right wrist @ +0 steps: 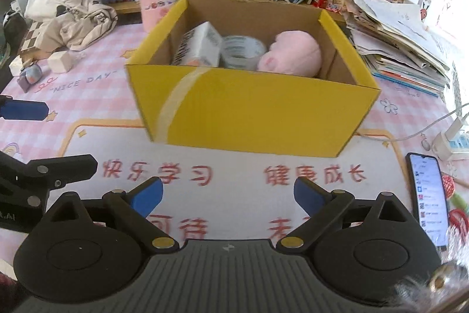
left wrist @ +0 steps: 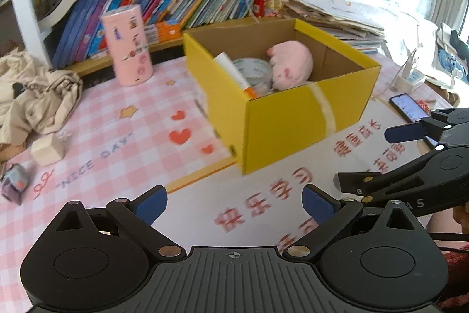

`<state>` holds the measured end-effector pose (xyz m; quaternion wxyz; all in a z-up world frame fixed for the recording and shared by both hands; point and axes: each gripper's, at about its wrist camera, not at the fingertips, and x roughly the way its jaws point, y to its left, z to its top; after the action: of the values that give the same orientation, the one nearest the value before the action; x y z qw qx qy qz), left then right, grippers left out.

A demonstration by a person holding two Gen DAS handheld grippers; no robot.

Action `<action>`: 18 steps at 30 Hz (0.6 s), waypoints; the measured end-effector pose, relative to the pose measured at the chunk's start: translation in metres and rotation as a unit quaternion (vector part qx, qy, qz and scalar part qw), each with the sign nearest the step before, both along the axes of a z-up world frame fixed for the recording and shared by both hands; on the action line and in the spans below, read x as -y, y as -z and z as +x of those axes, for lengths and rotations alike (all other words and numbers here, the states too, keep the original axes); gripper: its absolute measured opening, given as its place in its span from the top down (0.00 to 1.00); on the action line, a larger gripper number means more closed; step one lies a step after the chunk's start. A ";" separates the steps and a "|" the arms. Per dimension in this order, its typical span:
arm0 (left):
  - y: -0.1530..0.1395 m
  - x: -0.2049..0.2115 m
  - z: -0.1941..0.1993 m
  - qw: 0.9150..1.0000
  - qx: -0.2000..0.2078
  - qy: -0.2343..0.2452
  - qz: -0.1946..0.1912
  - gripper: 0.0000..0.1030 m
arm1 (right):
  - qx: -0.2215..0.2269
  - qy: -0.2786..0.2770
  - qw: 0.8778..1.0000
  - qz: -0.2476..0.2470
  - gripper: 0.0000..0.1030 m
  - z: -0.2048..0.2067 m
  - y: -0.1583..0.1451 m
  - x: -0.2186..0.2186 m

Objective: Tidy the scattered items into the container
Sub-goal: 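Withdraw both tools from the yellow box back over the desk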

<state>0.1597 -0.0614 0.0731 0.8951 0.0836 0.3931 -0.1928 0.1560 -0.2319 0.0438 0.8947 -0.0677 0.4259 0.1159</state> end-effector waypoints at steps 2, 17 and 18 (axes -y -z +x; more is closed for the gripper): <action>0.001 -0.011 -0.001 1.000 -0.002 -0.001 0.002 0.03 | 0.000 -0.001 1.000 -0.003 0.05 -0.004 0.000 -0.011; 0.009 -0.068 -0.012 0.999 -0.012 0.027 0.030 0.03 | -0.021 0.011 1.000 -0.002 0.04 -0.032 0.010 -0.075; 0.010 -0.071 -0.013 0.999 -0.013 0.028 0.031 0.03 | -0.022 0.013 1.000 -0.003 0.04 -0.034 0.011 -0.079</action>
<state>0.1466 0.0101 0.0632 0.8810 0.1198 0.4084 -0.2069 0.1224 -0.1527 0.0327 0.8864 -0.0622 0.4466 0.1049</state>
